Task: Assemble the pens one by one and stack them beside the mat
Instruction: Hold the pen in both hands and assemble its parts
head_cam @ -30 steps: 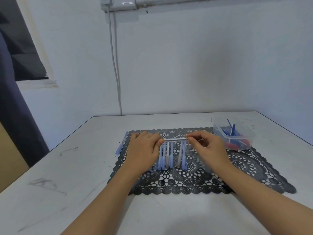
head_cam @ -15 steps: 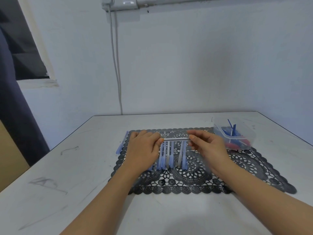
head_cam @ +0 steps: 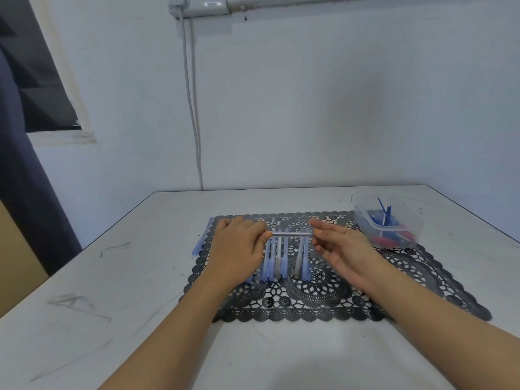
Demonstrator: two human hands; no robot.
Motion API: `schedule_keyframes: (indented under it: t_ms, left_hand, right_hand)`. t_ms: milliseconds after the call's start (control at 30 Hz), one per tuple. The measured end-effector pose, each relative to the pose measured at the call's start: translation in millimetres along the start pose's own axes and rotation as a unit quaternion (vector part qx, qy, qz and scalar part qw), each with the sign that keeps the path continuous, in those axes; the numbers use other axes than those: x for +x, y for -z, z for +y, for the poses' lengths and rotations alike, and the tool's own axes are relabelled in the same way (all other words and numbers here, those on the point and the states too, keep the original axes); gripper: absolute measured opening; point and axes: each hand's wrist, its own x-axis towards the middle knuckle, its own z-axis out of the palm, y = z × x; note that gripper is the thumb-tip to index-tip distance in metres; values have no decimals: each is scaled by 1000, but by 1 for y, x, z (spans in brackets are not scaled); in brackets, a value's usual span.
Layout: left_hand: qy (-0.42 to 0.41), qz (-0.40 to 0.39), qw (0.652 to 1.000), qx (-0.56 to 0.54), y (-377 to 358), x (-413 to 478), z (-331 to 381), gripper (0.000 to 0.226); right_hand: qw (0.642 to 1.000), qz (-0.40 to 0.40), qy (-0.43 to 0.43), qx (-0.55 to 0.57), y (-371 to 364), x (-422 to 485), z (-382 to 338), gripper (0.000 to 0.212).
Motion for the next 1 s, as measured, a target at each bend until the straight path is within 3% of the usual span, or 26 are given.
schedule_keyframes:
  t_ms: [533,633,700,767,867,1000]
  left_hand:
    - [-11,24,1000,12,0,1,-4,35]
    - [-10,18,1000,18,1,1,-5,37]
    - [-10,17,1000,20,1,1,-6,36]
    - [-11,18,999,23,2,1,-6,35]
    - [-11,22,1000,20,1,1,-5,34]
    - [-6,22,1000,4,2,1,-4,30]
  right_hand:
    - [989,9,31,-143,7,5,-4,18]
    - [932,9,73,-355,10,4,-6,21]
    - [840,-1,141,-524,12,4,-8,22]
    - [756,-27,212,-618,12,3,-7,22]
    - [731,-52,264,-627,12,0,-6,23]
    - [730,-67,311,-605,12,-2,-7,23]
